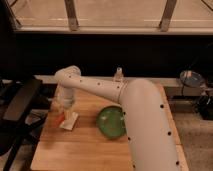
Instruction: Place the pepper on the white sponge
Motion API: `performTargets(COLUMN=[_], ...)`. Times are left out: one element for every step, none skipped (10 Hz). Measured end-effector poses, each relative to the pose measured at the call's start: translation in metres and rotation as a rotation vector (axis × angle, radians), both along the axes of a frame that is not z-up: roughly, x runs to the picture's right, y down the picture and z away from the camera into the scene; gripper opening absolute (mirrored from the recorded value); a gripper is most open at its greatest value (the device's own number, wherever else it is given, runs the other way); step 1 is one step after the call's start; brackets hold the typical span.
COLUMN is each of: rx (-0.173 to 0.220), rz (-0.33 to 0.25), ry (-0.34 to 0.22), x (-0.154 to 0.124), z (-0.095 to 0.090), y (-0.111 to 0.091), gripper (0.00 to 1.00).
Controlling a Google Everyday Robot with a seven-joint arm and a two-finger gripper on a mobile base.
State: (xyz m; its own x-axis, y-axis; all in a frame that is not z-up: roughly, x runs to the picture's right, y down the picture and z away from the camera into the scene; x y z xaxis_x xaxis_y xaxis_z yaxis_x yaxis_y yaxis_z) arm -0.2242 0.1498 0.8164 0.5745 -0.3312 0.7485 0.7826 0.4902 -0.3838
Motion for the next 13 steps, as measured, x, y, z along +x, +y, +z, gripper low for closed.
performTargets(rx=[-0.001, 0.0, -0.01, -0.02, -0.035, -0.039, -0.04, -0.045, -0.049, -0.05, -0.052, -0.051, -0.05], rz=[0.001, 0.003, 0.016, 0.031, 0.031, 0.033, 0.033, 0.036, 0.037, 0.038, 0.038, 0.042, 0.044], ry=[0.002, 0.001, -0.003, -0.005, -0.004, -0.007, -0.009, -0.004, -0.001, 0.0, 0.005, 0.016, 0.018], x=[0.001, -0.001, 0.0, 0.003, 0.006, 0.004, 0.003, 0.006, 0.008, 0.007, 0.008, 0.012, 0.014], z=[0.005, 0.01, 0.009, 0.008, 0.007, 0.007, 0.007, 0.007, 0.008, 0.007, 0.008, 0.007, 0.008], y=[0.005, 0.009, 0.009, 0.007, 0.009, 0.009, 0.009, 0.01, 0.011, 0.01, 0.012, 0.011, 0.009], gripper=[0.16, 0.23, 0.33, 0.41, 0.53, 0.63, 0.7, 0.79, 0.8, 0.8, 0.8, 0.79, 0.74])
